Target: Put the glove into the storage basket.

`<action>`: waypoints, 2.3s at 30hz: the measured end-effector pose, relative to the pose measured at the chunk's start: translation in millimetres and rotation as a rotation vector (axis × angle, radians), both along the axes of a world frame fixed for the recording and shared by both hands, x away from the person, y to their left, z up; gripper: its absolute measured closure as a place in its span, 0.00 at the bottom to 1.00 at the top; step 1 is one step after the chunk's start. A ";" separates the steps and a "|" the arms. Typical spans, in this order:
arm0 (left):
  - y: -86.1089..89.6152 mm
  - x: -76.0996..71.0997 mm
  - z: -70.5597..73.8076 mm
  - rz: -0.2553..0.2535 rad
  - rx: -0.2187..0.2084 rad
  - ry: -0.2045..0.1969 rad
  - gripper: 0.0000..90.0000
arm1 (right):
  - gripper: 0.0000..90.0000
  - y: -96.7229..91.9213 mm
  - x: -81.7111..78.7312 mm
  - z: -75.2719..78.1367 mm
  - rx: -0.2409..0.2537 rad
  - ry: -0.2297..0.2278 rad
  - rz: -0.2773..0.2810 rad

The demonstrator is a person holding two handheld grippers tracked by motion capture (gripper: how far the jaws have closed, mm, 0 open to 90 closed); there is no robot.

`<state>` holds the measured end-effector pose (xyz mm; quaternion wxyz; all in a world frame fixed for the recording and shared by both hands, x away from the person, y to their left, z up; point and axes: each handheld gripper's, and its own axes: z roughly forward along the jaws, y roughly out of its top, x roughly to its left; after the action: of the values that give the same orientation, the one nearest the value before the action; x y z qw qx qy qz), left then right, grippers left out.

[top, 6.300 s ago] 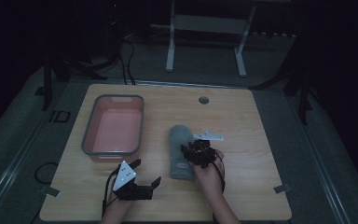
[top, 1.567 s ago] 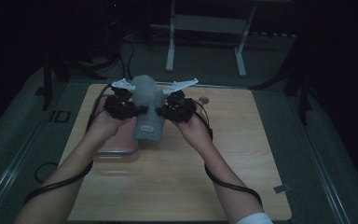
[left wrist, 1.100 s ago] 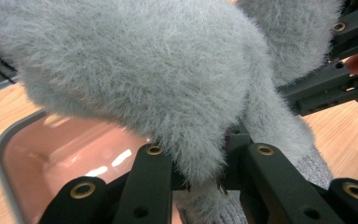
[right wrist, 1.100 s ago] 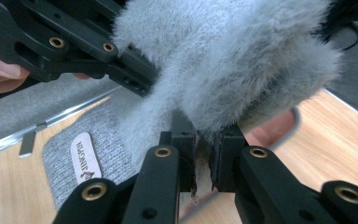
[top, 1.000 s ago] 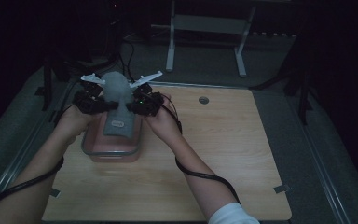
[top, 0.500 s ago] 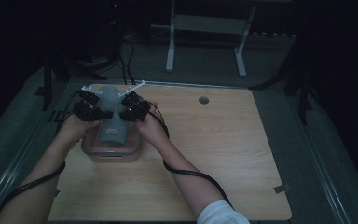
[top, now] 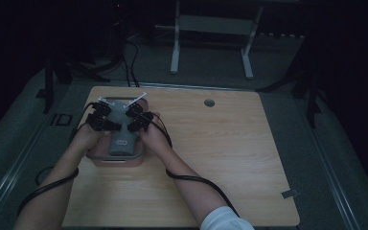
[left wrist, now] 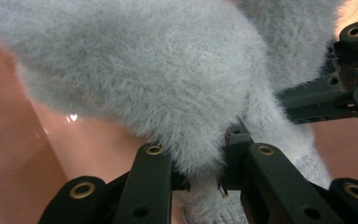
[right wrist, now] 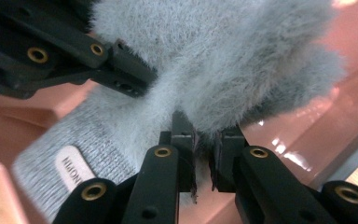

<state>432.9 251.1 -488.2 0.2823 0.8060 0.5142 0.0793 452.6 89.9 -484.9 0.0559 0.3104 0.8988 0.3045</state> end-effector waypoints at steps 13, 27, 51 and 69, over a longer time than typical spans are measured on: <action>-5.1 15.6 -22.7 0.016 0.054 0.070 0.84 | 0.74 3.0 9.5 -10.4 -0.067 0.011 -0.014; -2.9 9.2 -12.5 0.119 0.083 0.001 0.42 | 0.51 -7.8 -1.6 15.1 0.007 -0.036 0.050; -12.0 -80.6 39.0 -0.030 -0.071 -0.319 0.18 | 0.17 -70.4 -29.8 31.9 0.125 -0.109 0.163; -65.9 -134.7 47.6 -0.248 -0.142 -0.376 0.18 | 0.18 -121.2 -50.6 25.9 0.125 -0.118 0.182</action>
<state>298.3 185.1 -440.6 0.4367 0.8122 0.3538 0.1565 402.0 -31.3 -458.9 0.0612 0.2119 0.8977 0.3815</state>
